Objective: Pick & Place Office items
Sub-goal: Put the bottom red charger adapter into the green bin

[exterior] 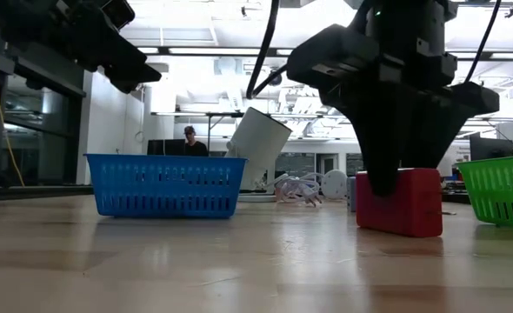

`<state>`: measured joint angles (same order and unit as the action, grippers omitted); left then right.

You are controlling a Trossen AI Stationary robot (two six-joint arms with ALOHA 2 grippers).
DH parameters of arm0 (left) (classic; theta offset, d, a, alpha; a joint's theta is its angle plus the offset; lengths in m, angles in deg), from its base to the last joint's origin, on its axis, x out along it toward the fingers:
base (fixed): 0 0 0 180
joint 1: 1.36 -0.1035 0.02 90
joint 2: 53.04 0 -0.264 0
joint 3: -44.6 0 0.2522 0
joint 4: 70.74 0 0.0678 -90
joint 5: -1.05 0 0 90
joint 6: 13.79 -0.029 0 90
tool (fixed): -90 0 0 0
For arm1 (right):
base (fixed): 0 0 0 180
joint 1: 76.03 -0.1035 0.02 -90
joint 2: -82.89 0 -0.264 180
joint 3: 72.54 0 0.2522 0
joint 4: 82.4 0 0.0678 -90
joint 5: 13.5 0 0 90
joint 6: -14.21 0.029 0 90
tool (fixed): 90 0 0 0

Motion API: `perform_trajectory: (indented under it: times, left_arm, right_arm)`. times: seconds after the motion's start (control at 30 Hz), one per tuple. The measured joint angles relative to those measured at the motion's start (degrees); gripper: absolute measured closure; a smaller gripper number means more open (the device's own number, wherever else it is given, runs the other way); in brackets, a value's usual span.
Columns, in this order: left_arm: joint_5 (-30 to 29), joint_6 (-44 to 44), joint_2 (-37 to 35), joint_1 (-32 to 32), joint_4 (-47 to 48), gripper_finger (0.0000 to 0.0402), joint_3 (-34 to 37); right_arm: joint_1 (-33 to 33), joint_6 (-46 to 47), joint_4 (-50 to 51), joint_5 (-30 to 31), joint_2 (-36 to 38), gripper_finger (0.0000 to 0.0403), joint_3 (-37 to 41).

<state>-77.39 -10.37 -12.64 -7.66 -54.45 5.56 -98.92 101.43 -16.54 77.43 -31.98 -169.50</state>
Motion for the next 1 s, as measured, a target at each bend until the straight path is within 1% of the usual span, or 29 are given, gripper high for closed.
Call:
perform_trajectory:
  times: [0.1, 0.2, 0.43, 0.6, 0.67, 0.87, 1.0]
  left_arm:
    - [0.00, 0.00, 0.00, 0.00, 0.00, 0.0190, 0.00]
    - [0.00, 0.00, 0.00, 0.00, 0.00, 0.0190, 0.00]
    - [0.00, 0.00, 0.00, 0.00, 0.00, 0.0190, 0.00]
    - [0.01, 0.00, 0.00, 0.00, 0.00, 0.0190, 0.00]
    - [0.00, 0.01, 0.00, 0.00, 0.00, 0.0190, 0.00]
    - [0.00, 0.02, 0.00, 0.00, 0.00, 0.0190, 0.00]
    - [0.00, 0.01, -0.02, 0.00, -0.01, 0.0190, 0.00]
  right_arm:
    - [0.00, -0.02, -0.02, 0.00, 0.00, 0.0280, 0.00]
    - [0.00, -0.02, -0.02, 0.00, 0.00, 0.0291, 0.00]
    - [0.00, -0.25, -0.02, 0.35, 0.02, 0.0272, 0.00]
    - [0.00, -1.81, -0.02, 1.29, 0.07, 0.0293, 0.00]
    - [0.00, -2.22, 0.31, 2.20, 0.44, 0.0293, 0.00]
    - [0.00, -3.45, 3.83, 4.85, 3.90, 0.0290, -0.04]
    - [0.00, -3.48, 7.68, 6.02, 7.57, 0.0292, -0.04]
